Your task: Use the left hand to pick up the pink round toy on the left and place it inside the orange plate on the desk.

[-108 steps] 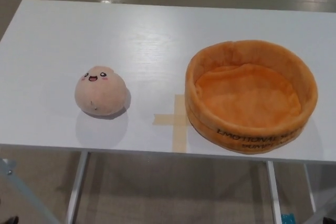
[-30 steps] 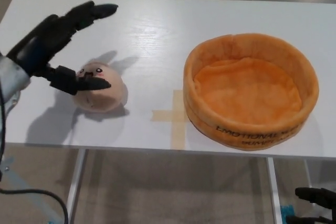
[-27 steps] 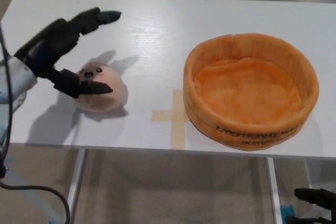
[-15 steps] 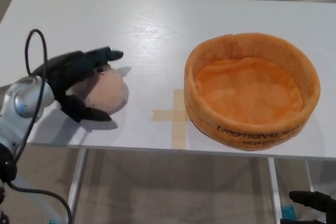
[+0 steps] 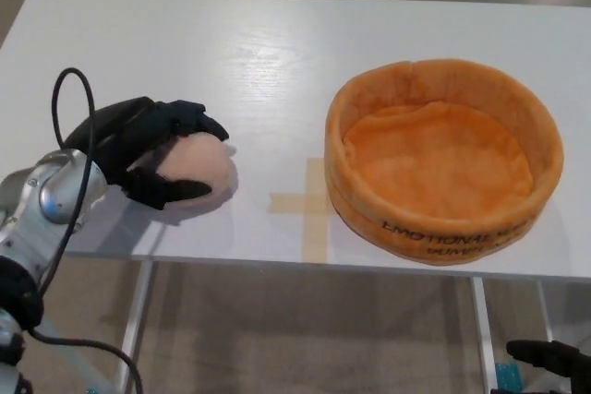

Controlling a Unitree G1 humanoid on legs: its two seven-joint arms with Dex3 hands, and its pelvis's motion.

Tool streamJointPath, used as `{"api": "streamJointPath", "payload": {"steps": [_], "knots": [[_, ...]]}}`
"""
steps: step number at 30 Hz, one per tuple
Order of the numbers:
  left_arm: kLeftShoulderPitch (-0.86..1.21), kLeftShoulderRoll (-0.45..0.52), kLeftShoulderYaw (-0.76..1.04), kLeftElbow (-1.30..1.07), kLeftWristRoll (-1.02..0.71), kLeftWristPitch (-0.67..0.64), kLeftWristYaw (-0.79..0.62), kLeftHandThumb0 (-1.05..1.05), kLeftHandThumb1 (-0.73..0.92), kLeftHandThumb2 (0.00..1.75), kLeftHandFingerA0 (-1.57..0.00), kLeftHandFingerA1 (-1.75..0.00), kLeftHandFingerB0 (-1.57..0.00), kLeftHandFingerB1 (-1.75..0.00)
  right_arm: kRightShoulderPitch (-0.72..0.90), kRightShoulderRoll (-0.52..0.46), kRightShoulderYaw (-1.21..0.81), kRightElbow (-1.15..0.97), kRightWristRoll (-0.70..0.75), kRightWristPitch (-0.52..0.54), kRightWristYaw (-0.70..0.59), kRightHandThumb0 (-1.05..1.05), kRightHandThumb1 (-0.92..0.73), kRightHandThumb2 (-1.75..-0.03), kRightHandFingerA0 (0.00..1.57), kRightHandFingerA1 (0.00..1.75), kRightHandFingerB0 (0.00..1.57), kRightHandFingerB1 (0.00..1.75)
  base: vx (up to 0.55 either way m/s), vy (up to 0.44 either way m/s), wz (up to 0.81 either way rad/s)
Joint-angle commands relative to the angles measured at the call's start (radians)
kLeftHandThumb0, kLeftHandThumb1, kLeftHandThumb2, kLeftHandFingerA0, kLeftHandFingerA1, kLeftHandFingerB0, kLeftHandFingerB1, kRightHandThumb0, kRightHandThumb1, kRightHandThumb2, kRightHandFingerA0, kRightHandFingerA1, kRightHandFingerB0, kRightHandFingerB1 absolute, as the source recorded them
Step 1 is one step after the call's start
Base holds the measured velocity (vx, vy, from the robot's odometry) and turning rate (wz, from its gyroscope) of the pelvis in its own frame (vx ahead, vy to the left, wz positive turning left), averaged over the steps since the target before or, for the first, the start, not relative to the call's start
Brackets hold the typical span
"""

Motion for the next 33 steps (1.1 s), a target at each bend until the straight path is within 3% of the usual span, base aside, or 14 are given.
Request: {"api": "streamJointPath", "payload": {"steps": [1,6,11,18,20,26,27,28,29,30,31,33], "knots": [[0.042,-0.023,0.01,-0.006,0.015,-0.053,0.076,-0.18,0.79,0.71,-0.99,-1.11,-0.84,-0.81,0.017,0.006,-0.006,0.002,0.0,-0.012,0.0,-0.23,-0.33,-0.58,0.61,0.79,0.45,0.62,0.0,0.0,0.0],[0.054,-0.031,0.021,-0.056,0.017,-0.08,0.116,-0.17,0.79,0.69,-0.94,-1.36,-0.79,-0.94,0.033,0.004,0.001,0.001,-0.01,-0.02,-0.007,-0.23,-0.35,-0.56,0.62,0.76,0.44,0.6,0.0,0.0,0.0],[0.042,-0.052,0.041,-0.143,0.004,-0.082,0.123,-0.21,0.82,0.65,-0.93,-1.3,-0.8,-0.94,0.048,0.007,0.01,0.003,-0.014,-0.024,-0.021,-0.22,-0.31,-0.58,0.67,0.8,0.46,0.62,0.0,0.0,0.0],[0.045,-0.089,0.038,-0.313,0.015,-0.066,0.083,-0.18,0.8,0.68,-0.76,-1.59,-0.77,-1.05,0.084,0.014,0.002,0.001,-0.002,-0.032,-0.007,-0.21,-0.33,-0.59,0.6,0.79,0.45,0.62,0.0,0.0,0.0],[0.029,-0.106,0.03,-0.332,0.023,-0.059,0.083,-0.21,0.81,0.65,-0.74,-1.62,-0.74,-1.13,0.088,0.014,0.008,0.0,-0.01,-0.035,-0.011,-0.22,-0.33,-0.58,0.62,0.79,0.45,0.61,0.0,0.0,0.0],[-0.032,-0.161,-0.014,-0.382,0.087,-0.014,0.085,-0.2,0.79,0.63,-0.78,-1.66,-0.79,-1.07,0.096,0.014,0.007,-0.002,-0.005,-0.039,-0.007,-0.17,-0.34,-0.58,0.59,0.78,0.45,0.6,0.0,0.0,0.0],[-0.047,-0.177,-0.026,-0.381,0.1,-0.005,0.09,-0.22,0.8,0.64,-0.79,-1.69,-0.75,-1.2,0.097,0.014,0.011,-0.001,-0.009,-0.036,-0.008,-0.22,-0.35,-0.57,0.57,0.75,0.45,0.59,0.0,0.0,0.0],[-0.061,-0.195,-0.035,-0.381,0.108,0.009,0.092,-0.22,0.8,0.64,-0.79,-1.69,-0.75,-1.2,0.097,0.012,0.019,-0.001,-0.017,-0.033,-0.012,-0.22,-0.35,-0.57,0.57,0.75,0.45,0.59,0.0,0.0,0.0],[-0.078,-0.216,-0.047,-0.369,0.124,0.025,0.112,-0.44,0.59,0.7,-0.89,-1.51,-0.84,-1.06,0.099,0.012,0.019,-0.001,-0.016,-0.039,-0.008,-0.21,-0.34,-0.57,0.59,0.77,0.45,0.6,0.0,0.0,0.0],[-0.083,-0.221,-0.051,-0.366,0.129,0.029,0.118,-0.44,0.59,0.7,-0.89,-1.51,-0.84,-1.06,0.099,0.012,0.018,-0.001,-0.015,-0.04,-0.006,-0.21,-0.34,-0.57,0.59,0.77,0.45,0.6,0.0,0.0,0.0],[-0.092,-0.229,-0.056,-0.36,0.137,0.036,0.123,-0.3,0.67,0.6,-0.83,-1.59,-0.91,-0.71,0.098,0.013,0.019,-0.001,-0.015,-0.041,-0.007,-0.22,-0.33,-0.58,0.61,0.77,0.45,0.6,0.0,0.0,0.0],[-0.101,-0.235,-0.061,-0.355,0.143,0.043,0.126,-0.3,0.67,0.6,-0.83,-1.59,-0.91,-0.71,0.097,0.013,0.021,0.0,-0.015,-0.041,-0.009,-0.22,-0.33,-0.58,0.61,0.77,0.45,0.6,0.0,0.0,0.0]]}}
